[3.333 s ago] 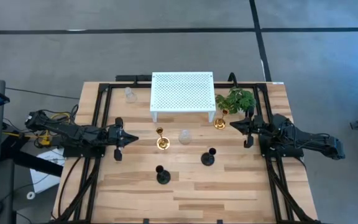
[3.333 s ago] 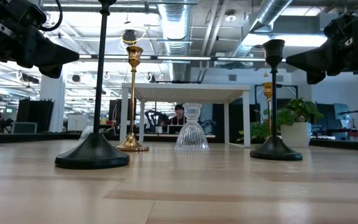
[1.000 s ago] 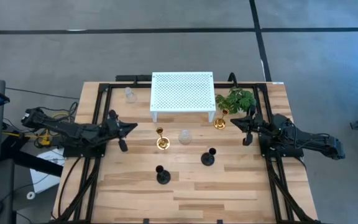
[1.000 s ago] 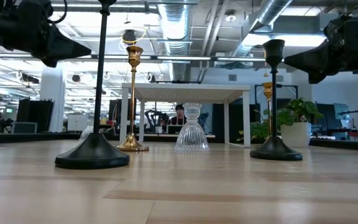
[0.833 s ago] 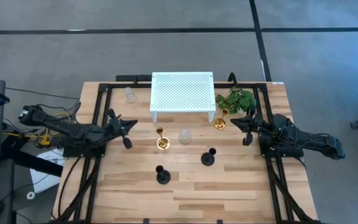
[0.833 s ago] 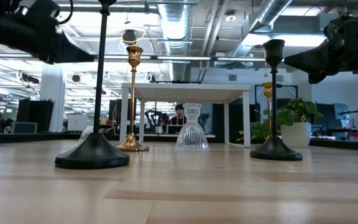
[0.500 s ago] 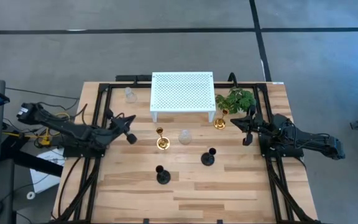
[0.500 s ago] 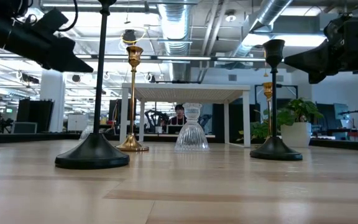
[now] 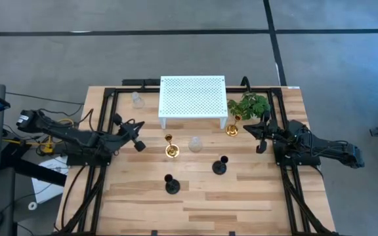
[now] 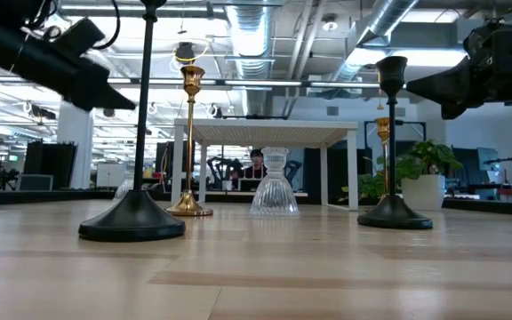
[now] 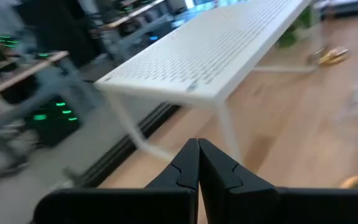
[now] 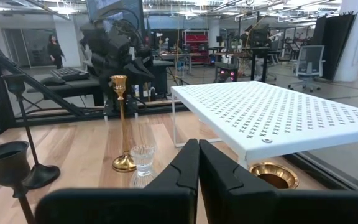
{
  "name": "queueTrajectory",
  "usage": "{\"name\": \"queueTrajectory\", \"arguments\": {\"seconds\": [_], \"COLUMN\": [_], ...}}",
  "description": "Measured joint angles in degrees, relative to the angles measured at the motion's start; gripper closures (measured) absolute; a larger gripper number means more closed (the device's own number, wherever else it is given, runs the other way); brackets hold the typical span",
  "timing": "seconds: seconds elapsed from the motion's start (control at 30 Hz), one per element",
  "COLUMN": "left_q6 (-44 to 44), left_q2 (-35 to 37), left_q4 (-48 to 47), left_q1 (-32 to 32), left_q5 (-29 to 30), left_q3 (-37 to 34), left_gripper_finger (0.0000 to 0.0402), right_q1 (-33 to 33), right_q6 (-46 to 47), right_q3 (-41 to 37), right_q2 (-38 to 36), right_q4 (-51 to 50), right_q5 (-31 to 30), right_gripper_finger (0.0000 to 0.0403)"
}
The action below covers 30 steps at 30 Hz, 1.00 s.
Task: Pick & Place candle stick holders
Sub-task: Put the top transparent candle holder on the shelf
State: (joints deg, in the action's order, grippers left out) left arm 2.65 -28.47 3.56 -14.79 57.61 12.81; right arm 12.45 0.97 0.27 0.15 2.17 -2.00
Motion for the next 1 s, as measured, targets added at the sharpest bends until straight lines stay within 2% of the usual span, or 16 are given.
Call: {"name": "queueTrajectory", "arguments": {"seconds": [0.17, 0.5, 1.0], "left_q6": [4.7, 11.9, 11.8], "left_q2": [0.0, 0.3, 0.4], "left_q4": [0.3, 0.2, 0.3], "left_q1": [5.0, 20.2, 51.2], "left_q5": [-9.8, -19.4, -47.9], "left_q3": [4.1, 8.3, 8.3], "left_gripper_finger": [0.0399, 0.0399, 0.0399], "right_q1": [0.0, 0.0, 0.0], "right_q6": [0.0, 0.0, 0.0], "right_q3": [0.0, 0.0, 0.0], "right_q2": [0.0, 0.0, 0.0], "right_q4": [0.0, 0.0, 0.0], "right_q5": [0.0, 0.0, 0.0], "right_gripper_finger": [0.0403, 0.0403, 0.0403]}}
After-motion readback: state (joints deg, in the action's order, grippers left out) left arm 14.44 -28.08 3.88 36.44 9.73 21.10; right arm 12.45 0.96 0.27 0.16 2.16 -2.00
